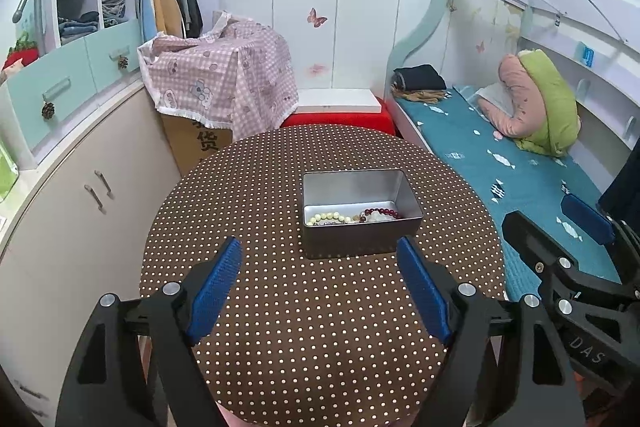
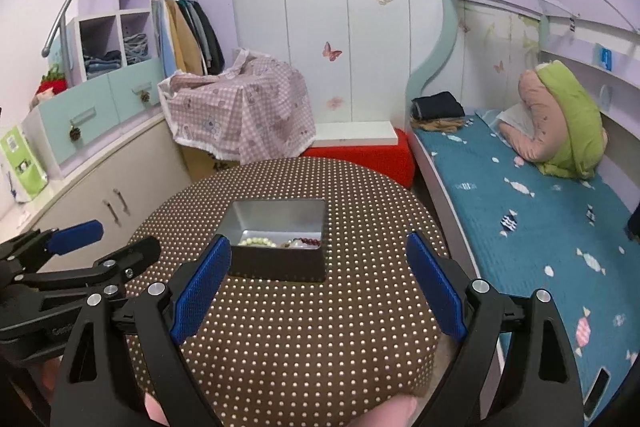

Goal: Organize jewelry

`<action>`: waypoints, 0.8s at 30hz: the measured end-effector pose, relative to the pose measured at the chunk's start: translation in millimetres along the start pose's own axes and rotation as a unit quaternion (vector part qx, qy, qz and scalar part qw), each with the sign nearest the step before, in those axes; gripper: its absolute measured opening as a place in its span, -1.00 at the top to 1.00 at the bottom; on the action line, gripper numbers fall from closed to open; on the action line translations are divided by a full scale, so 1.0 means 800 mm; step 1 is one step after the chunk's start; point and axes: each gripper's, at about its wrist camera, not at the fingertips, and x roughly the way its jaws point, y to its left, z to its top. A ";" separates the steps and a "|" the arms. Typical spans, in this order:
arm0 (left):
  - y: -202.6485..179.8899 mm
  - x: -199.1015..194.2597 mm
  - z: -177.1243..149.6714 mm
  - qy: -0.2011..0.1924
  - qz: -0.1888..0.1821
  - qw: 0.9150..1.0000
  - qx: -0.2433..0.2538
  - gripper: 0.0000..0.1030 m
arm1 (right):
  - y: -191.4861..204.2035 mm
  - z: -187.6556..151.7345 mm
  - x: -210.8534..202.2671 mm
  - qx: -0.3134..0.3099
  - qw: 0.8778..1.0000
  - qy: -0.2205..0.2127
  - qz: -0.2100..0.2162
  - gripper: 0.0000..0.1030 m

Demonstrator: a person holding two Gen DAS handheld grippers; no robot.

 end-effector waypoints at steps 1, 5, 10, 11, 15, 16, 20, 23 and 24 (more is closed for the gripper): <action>0.000 0.000 0.000 0.000 0.000 1.000 0.000 -0.50 | 0.001 0.000 -0.001 -0.001 1.000 -0.001 -0.001 -0.68; 0.002 -0.001 0.000 -0.003 -0.003 1.000 -0.005 -0.50 | 0.005 0.003 -0.003 -0.006 1.000 -0.003 -0.004 -0.68; 0.004 -0.003 -0.003 -0.003 -0.001 1.000 -0.004 -0.50 | 0.012 0.004 -0.008 -0.010 1.000 -0.002 -0.008 -0.68; 0.004 -0.004 -0.004 -0.003 0.000 1.000 -0.004 -0.50 | 0.012 0.003 -0.009 -0.010 1.000 -0.002 -0.008 -0.68; 0.008 -0.007 -0.006 -0.002 0.002 1.000 -0.005 -0.50 | 0.016 0.002 -0.012 -0.013 1.000 0.000 -0.011 -0.68; 0.010 -0.008 -0.007 -0.002 0.002 1.000 -0.007 -0.50 | 0.017 0.003 -0.012 -0.014 1.000 -0.001 -0.013 -0.68; 0.014 -0.010 -0.010 -0.001 -0.005 1.000 -0.011 -0.50 | 0.020 0.003 -0.018 -0.007 1.000 -0.009 -0.011 -0.68; 0.017 -0.011 -0.011 -0.001 -0.001 1.000 -0.009 -0.50 | 0.021 0.004 -0.015 -0.003 1.000 -0.004 -0.007 -0.68; 0.018 -0.011 -0.011 -0.001 -0.001 1.000 -0.009 -0.50 | 0.021 0.003 -0.015 -0.002 1.000 -0.003 -0.005 -0.68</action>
